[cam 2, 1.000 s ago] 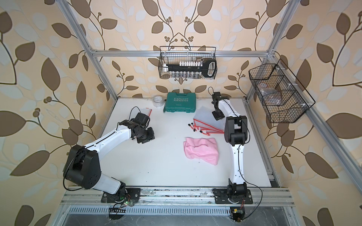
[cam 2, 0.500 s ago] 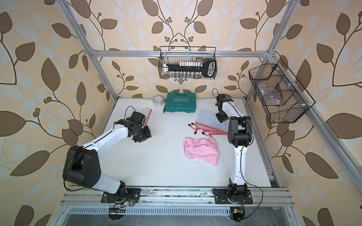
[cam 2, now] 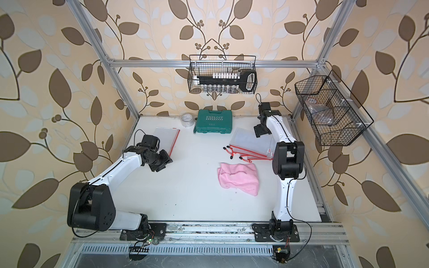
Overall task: Wipe the document bag
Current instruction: Place the document bag, then move the document bag to the center of the board.
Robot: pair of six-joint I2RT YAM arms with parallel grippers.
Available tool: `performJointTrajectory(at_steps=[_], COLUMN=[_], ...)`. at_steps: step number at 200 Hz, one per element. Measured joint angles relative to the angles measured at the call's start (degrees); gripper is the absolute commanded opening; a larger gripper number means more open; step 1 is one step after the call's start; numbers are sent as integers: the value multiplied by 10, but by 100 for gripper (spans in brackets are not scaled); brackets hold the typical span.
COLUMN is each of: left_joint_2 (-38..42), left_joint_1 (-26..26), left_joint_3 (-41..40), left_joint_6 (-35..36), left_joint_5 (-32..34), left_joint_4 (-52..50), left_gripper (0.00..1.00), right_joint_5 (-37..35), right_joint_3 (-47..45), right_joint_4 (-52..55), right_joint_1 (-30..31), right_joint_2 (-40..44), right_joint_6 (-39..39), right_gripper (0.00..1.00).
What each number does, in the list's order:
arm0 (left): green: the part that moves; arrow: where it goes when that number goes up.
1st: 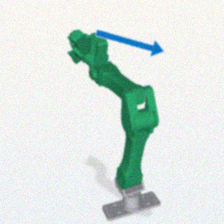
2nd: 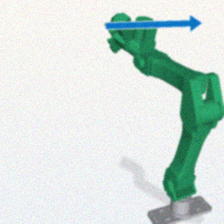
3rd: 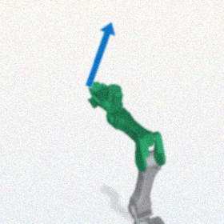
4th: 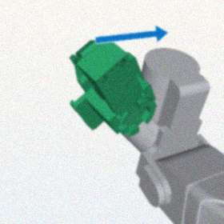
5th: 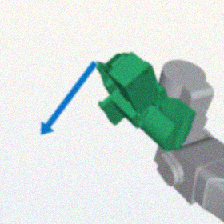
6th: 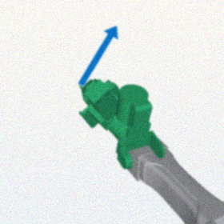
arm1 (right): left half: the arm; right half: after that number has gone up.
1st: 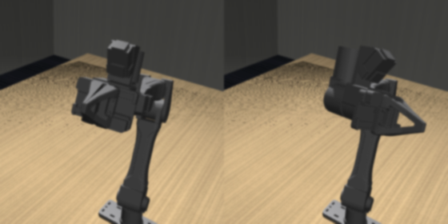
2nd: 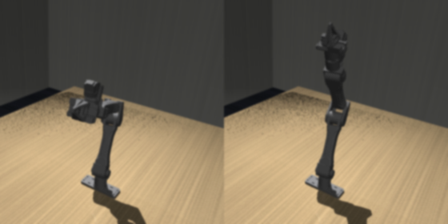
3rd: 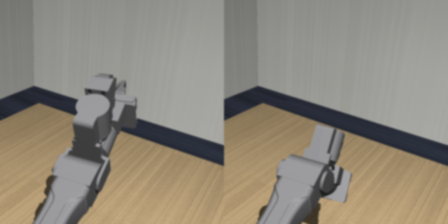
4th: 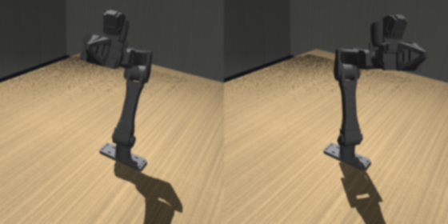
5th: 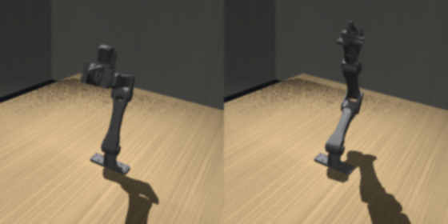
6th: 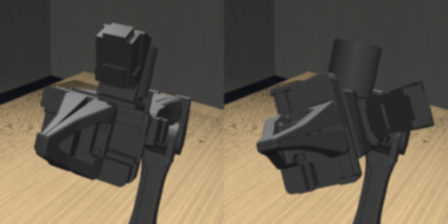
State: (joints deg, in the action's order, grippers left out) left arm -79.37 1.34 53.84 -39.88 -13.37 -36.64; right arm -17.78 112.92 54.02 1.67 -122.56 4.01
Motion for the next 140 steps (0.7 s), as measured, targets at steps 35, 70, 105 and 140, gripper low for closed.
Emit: performJointTrajectory(at_steps=[35, 70, 105, 140], left_joint_2=[-5, -75, -190, -297], left_joint_1=[-72, -87, -87, -77], left_joint_3=[-13, 25, 118, 195], left_joint_6=[-17, -36, -41, -37], left_joint_5=[-9, -7, -7, -6], left_joint_4=[6, 35, 84, 129], left_gripper=[61, 56, 48, 46], right_joint_5=[69, 153, 199, 221], right_joint_3=[-1, -4, -25, -65], right_joint_4=[2, -2, -7, -10], right_joint_1=[78, 203, 272, 280], right_joint_2=[30, 30, 29, 29], right_joint_6=[-37, -56, -64, -77], right_gripper=[98, 98, 98, 98])
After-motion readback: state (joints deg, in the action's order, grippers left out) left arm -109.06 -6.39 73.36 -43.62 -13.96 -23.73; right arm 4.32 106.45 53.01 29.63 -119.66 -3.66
